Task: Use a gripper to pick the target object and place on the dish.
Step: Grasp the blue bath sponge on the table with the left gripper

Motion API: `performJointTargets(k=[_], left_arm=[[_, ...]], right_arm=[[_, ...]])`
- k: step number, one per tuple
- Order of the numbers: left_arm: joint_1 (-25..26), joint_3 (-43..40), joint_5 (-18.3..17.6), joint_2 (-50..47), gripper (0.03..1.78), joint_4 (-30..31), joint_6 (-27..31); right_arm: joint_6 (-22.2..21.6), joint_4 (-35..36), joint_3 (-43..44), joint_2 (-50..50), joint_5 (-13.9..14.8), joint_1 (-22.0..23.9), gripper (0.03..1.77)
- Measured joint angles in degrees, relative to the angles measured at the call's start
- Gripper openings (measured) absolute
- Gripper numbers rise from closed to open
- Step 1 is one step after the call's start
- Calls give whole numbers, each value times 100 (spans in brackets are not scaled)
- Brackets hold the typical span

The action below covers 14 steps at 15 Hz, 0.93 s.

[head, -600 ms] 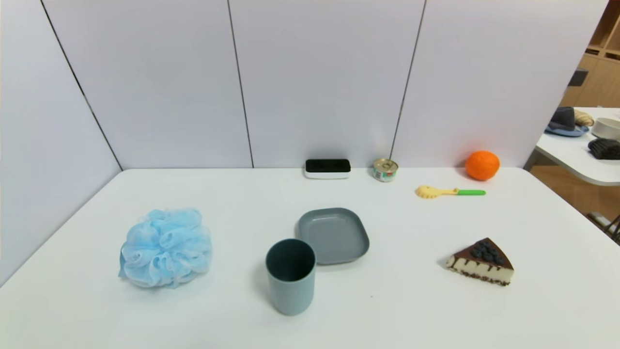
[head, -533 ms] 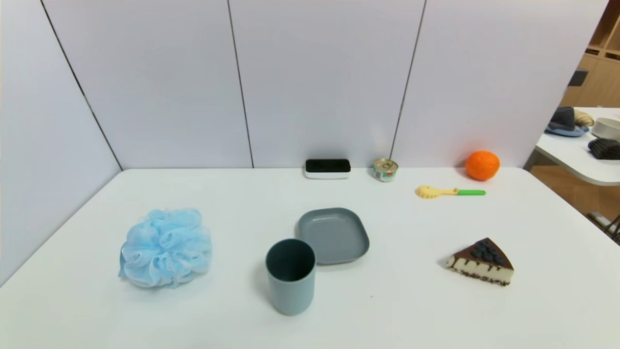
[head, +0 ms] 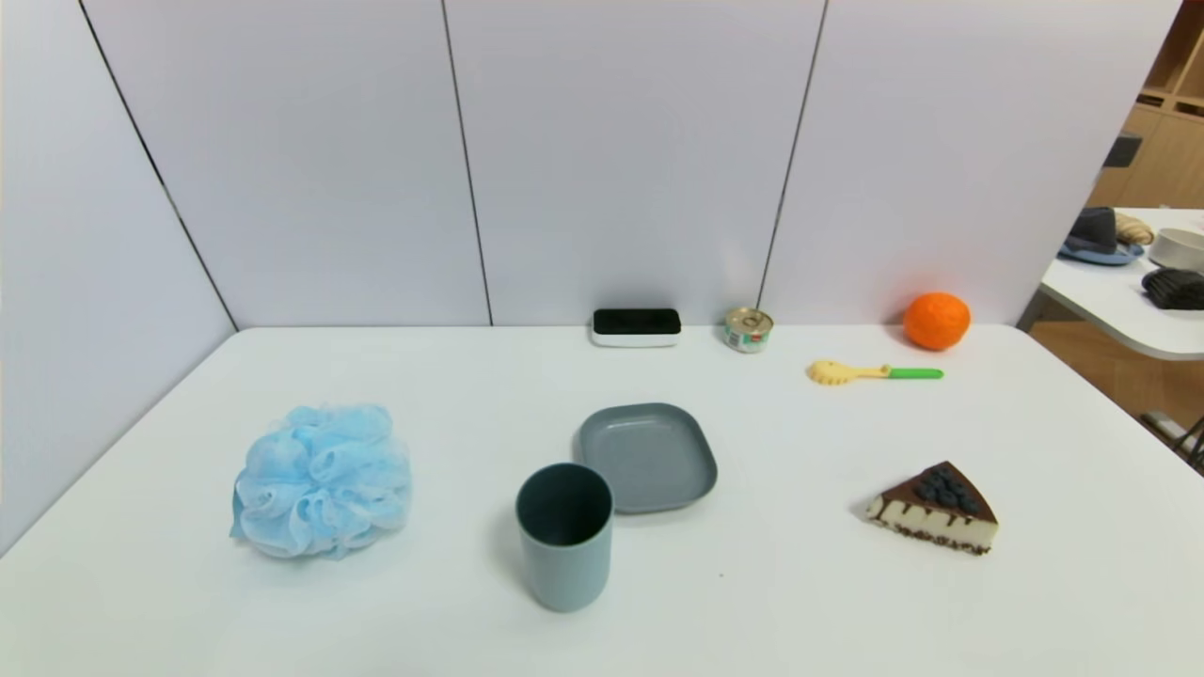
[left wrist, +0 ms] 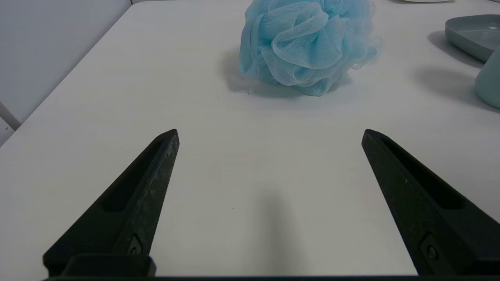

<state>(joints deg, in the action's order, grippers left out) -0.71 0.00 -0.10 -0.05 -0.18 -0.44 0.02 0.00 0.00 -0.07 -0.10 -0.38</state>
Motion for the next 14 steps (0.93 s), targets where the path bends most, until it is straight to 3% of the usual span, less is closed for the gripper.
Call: performJointTargets(k=[11,14], left_arm=[[0,0,139,21,169,0,-254],[0,295,124,445,169,-205,-278]], right_arm=[[0,0,0,0,-1,2,171],[-2,0,0,0,2,2,171]])
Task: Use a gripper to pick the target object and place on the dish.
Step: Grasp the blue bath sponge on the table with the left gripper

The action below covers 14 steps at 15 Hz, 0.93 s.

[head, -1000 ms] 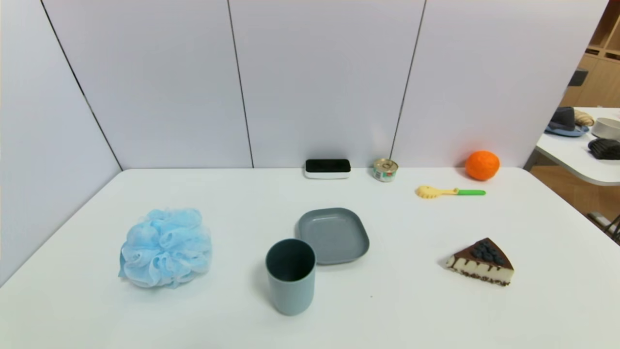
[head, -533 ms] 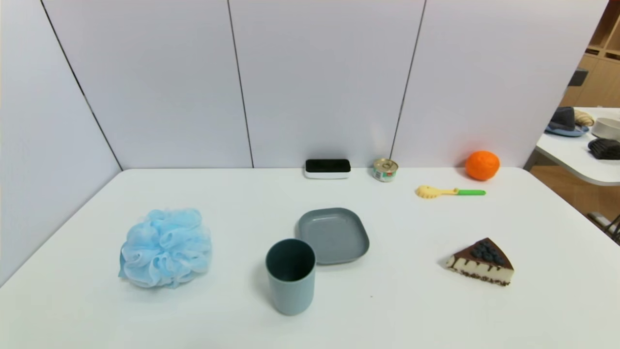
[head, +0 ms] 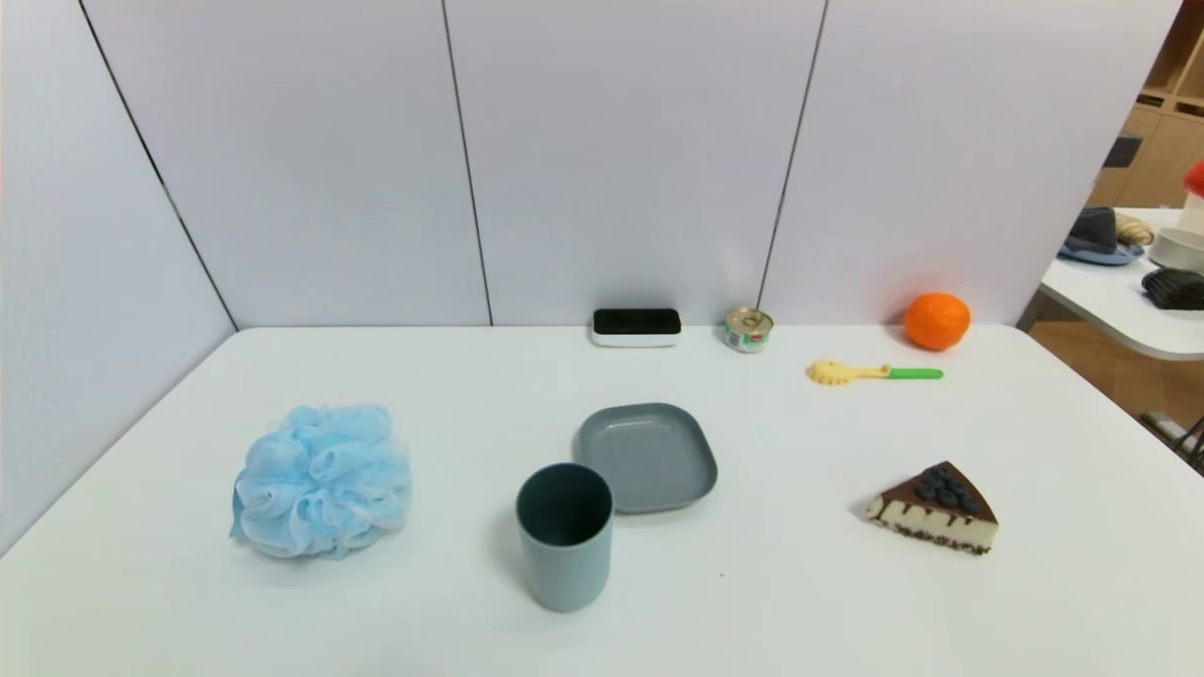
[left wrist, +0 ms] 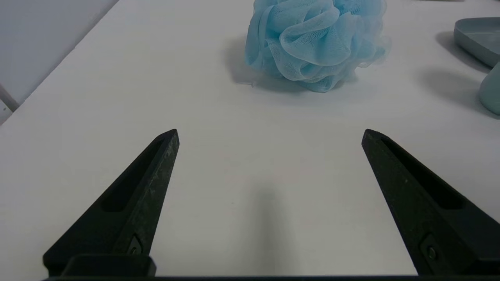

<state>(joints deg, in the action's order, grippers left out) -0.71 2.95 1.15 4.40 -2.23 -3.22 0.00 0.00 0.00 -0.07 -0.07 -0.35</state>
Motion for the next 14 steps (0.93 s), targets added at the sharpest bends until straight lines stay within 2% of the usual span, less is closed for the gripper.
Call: performJointTargets(k=[4,8,14], left_arm=[[-72,1526,-16,1202,169,-1190,232],[-279,2929,-30,2845,169,-1805,606],[-488,6077,-318,5731,169,-3426,1852]], right_arm=[[0,0,0,0,-4,-2,171],[0,0,0,0,-4,-2,171],[0,0,0,0,-6,0,171]])
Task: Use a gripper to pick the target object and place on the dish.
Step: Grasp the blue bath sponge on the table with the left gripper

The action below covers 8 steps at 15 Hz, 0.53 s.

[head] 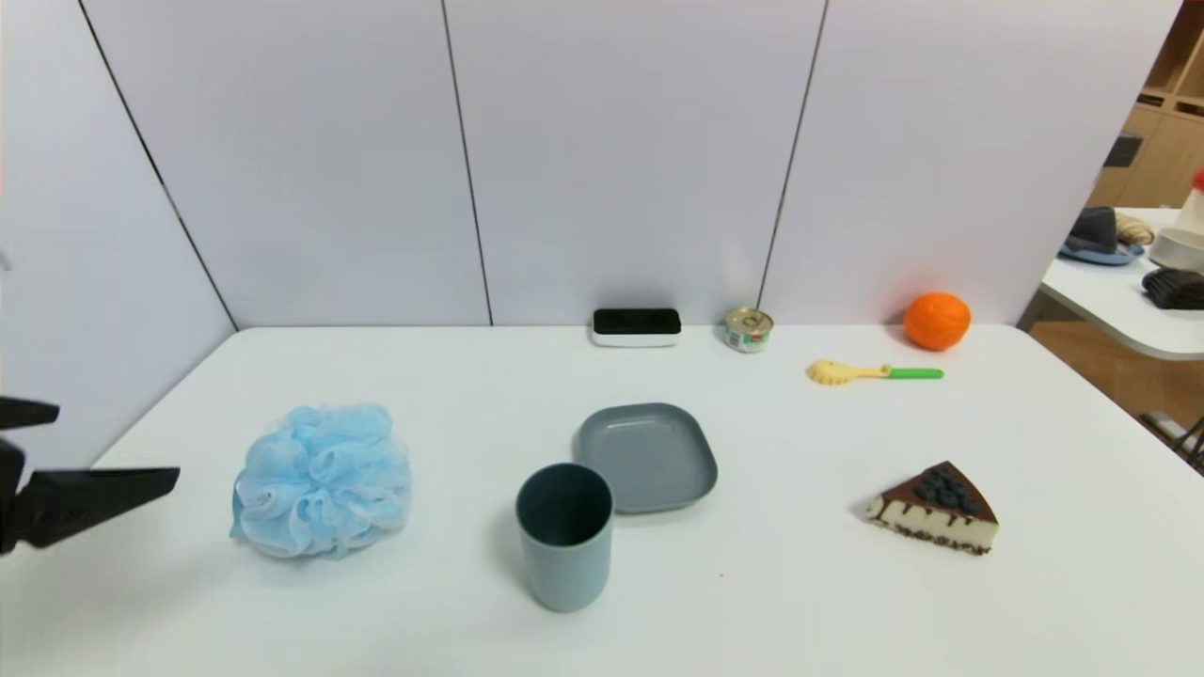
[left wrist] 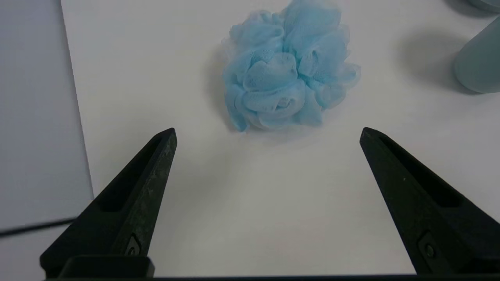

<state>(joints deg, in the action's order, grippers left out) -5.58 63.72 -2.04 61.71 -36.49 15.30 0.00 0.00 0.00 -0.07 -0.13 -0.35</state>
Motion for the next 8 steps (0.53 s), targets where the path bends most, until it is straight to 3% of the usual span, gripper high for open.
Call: performJointTargets(k=[4,8], left_arm=[[-144,1855,-72,1869,169,-1163,1003],[-336,2382,-94,3143,169,-1456,1231]], right_arm=[[2,0,0,0,0,-2,171],[5,0,0,0,2,0,171]])
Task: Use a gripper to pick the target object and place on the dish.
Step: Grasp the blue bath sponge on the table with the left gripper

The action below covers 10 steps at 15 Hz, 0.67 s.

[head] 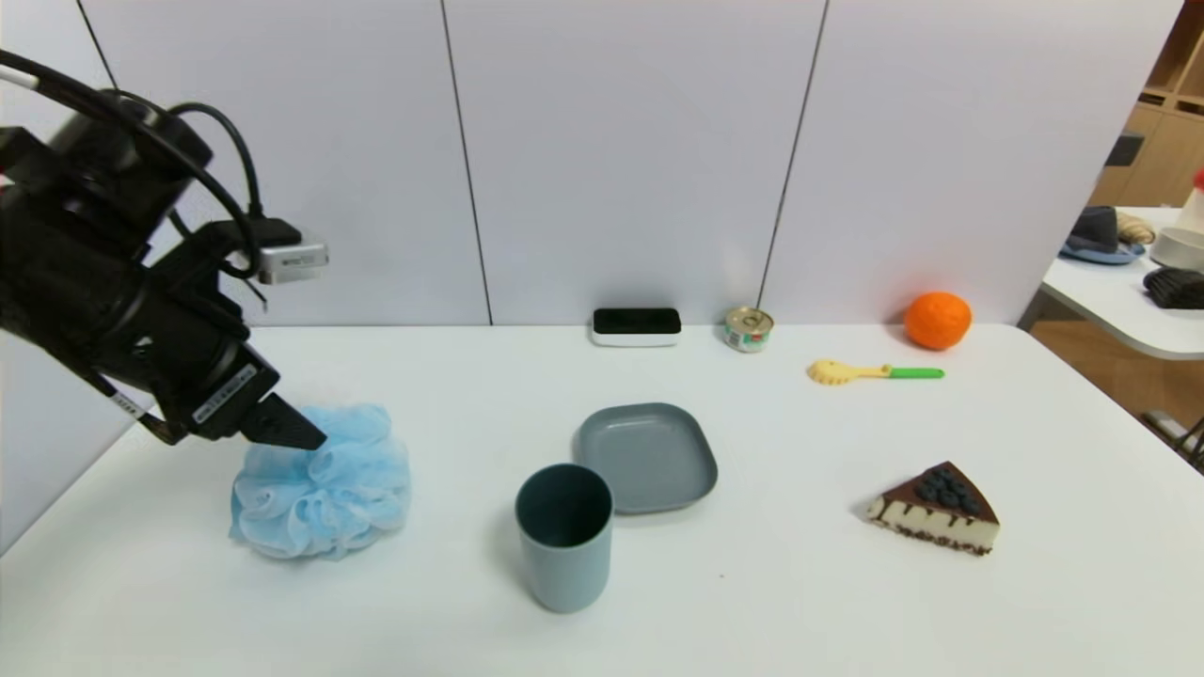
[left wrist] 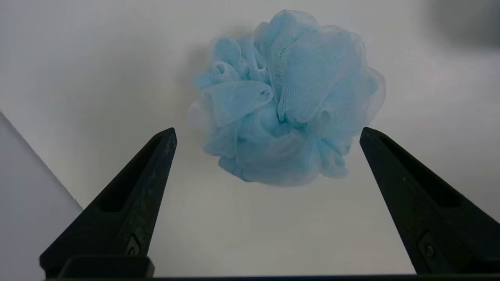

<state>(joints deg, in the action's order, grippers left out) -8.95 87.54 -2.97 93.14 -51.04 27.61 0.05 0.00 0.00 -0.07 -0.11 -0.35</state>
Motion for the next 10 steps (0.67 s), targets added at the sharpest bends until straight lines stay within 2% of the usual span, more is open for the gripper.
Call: performJointTargets(k=[7,10], left_arm=[[-44,-78,0,1003,169,-50,-16],[-28,-238,-254,1211,169,-13,-90]], right_arm=[[-5,0,0,0,-2,0,171],[-5,0,0,0,1,-5,171]])
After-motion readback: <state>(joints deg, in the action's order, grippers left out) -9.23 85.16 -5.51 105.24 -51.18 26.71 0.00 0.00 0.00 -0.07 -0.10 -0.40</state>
